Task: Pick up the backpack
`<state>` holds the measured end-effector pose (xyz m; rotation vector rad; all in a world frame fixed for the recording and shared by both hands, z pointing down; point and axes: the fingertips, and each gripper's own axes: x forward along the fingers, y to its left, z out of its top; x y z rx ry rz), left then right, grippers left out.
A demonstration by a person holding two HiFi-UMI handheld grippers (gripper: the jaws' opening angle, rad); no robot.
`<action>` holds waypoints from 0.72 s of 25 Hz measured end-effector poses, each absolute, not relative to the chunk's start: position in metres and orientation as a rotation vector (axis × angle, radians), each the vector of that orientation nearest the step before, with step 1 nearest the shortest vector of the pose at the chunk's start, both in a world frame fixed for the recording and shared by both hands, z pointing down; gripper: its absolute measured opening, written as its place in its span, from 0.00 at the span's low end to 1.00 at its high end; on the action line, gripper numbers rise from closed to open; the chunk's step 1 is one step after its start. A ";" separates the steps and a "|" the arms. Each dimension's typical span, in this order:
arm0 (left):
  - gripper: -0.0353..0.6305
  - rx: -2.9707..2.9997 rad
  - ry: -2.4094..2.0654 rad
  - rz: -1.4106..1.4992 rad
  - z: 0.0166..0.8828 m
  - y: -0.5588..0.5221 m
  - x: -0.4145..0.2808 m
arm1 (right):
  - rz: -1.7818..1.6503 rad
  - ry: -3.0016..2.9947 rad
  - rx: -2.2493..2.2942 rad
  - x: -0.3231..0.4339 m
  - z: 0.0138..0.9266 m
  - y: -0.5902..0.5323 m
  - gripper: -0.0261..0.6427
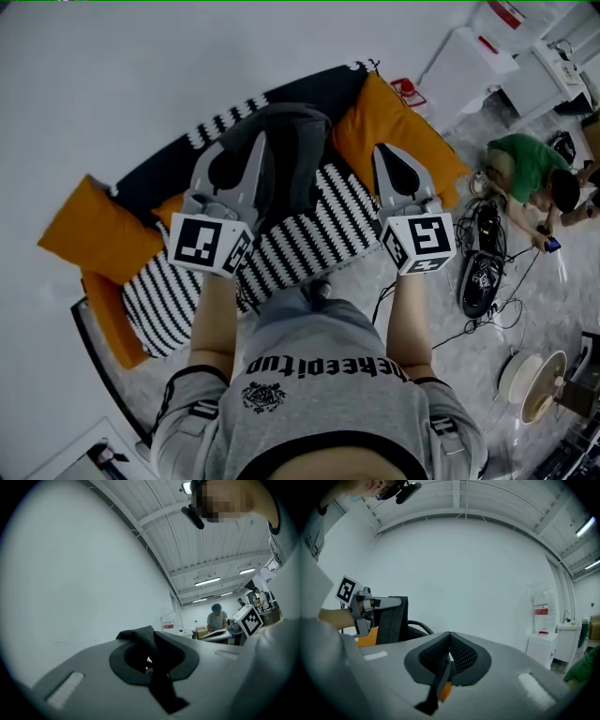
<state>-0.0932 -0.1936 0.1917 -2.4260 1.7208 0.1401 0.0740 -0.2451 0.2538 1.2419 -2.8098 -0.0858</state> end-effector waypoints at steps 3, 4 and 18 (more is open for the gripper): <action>0.12 -2.399 1.738 0.130 0.190 -0.185 -0.094 | -0.096 -2.820 1.242 0.077 0.250 -0.240 0.04; 0.12 -2.392 1.744 0.128 0.190 -0.182 -0.094 | -0.098 -2.824 1.241 0.077 0.249 -0.238 0.04; 0.12 -2.355 1.788 0.141 0.188 -0.157 -0.095 | -0.107 -2.856 1.227 0.081 0.242 -0.220 0.04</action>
